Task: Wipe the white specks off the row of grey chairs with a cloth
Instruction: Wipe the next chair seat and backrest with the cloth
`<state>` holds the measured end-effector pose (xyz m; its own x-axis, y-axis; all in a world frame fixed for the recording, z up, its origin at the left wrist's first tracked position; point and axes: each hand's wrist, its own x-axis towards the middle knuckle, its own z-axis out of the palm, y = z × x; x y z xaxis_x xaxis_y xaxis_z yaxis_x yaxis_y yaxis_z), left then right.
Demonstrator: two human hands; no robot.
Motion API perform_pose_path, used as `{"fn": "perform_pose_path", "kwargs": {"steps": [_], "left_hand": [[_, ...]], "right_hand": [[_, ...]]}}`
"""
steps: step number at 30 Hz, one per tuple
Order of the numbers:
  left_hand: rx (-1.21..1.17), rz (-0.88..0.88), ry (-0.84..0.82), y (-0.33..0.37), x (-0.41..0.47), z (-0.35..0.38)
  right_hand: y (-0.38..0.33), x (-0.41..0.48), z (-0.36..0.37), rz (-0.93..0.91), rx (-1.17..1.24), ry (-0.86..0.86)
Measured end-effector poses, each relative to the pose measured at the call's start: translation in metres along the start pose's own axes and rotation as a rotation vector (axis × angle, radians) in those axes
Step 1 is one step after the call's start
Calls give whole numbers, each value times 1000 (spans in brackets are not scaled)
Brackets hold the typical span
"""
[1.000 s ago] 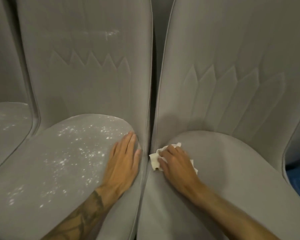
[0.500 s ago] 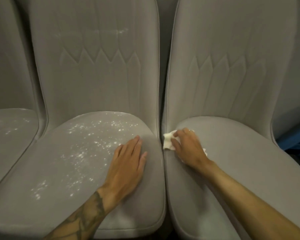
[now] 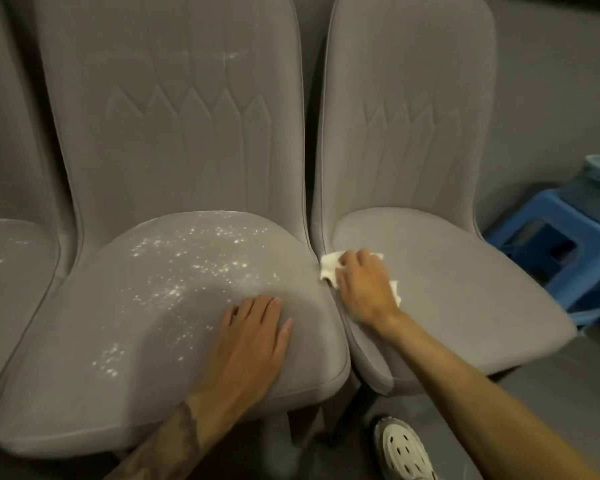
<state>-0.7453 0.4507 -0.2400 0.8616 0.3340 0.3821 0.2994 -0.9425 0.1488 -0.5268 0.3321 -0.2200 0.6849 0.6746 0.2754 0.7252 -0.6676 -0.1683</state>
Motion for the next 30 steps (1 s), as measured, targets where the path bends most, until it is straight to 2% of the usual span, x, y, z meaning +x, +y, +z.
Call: {"fn": "perform_pose_path", "kwargs": {"steps": [2,7,9,13,14,17,19,23,25,28,30], "left_hand": [[22,50,13,-2,-12,-1],[53,109,55,-2,-23,-2],[40,93,60,-2,-23,-5],[48,42,30,-4,-23,2],[52,27,26,-6,-23,4],[25,-35,9,-8,-19,0],[5,-81,-26,-11,-16,-4],[46,-149,-109,-31,-11,-17],[44,-200,-155,-47,-7,-24],[54,-246,-206,-77,2,-30],[46,-260,-214,-102,8,-34]], "right_hand": [[0,4,-1,118,-79,28],[-63,-34,22,-139,208,-33],[-56,-28,18,-111,141,-31],[-35,-3,14,89,-152,-36],[-44,-4,17,60,-165,-37],[-77,-27,29,-217,-44,-28],[-77,-24,26,-277,65,-3],[-60,15,22,-52,-28,1],[-78,15,25,-2,-39,-15],[-110,6,40,-162,-5,-86],[-106,18,42,-283,-14,-169]]}}
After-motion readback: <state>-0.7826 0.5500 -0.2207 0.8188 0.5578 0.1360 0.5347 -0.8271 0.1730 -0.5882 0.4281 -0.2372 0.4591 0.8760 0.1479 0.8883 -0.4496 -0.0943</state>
